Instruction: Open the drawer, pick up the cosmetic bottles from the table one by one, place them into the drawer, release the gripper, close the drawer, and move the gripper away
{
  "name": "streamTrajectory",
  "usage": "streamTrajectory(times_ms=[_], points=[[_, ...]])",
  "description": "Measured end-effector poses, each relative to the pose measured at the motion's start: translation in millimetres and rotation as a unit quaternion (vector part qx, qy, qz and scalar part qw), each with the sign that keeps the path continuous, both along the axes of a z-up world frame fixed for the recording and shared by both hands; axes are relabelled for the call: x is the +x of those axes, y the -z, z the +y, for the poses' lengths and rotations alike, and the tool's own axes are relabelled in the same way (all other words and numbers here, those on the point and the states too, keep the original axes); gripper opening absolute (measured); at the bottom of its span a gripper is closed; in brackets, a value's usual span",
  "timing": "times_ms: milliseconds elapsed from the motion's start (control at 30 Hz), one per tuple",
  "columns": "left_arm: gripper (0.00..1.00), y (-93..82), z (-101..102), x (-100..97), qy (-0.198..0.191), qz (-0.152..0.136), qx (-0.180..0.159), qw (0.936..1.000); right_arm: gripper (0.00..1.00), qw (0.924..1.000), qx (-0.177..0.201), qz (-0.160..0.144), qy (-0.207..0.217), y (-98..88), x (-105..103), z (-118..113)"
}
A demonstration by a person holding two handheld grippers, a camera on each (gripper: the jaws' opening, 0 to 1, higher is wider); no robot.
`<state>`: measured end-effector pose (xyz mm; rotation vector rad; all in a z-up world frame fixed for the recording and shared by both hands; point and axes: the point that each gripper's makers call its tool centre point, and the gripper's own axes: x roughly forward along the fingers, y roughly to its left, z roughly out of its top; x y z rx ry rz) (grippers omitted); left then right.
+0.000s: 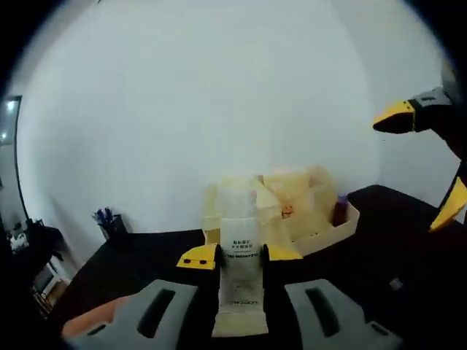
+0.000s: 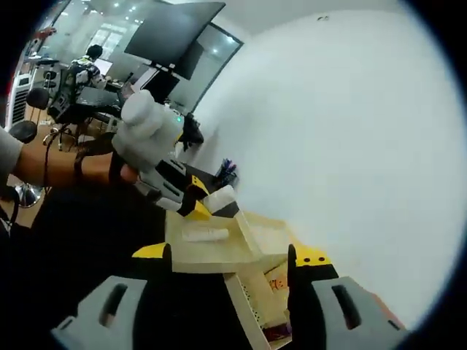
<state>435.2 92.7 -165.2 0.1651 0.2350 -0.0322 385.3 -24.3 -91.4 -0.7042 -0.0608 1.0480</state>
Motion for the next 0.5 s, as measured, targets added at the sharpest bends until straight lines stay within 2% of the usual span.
streamTrajectory(times_ms=[200, 433, 500], points=[[0.17, 20.1, -8.1, 23.7, 0.003, 0.031, 0.015, 0.9994, 0.67, 0.9988, -0.048, -0.012, 0.004, 16.3, 2.6, -5.4], [0.17, 39.4, -15.2, 39.3, 0.009, 0.071, -0.003, 0.9975, 0.65, 0.9981, -0.058, -0.015, 0.014, 19.0, 11.3, -6.4], [0.17, 49.3, -17.6, 39.5, 0.009, 0.097, -0.008, 0.9952, 0.64, 0.9980, -0.058, -0.017, 0.016, 19.0, 12.5, -7.5]])
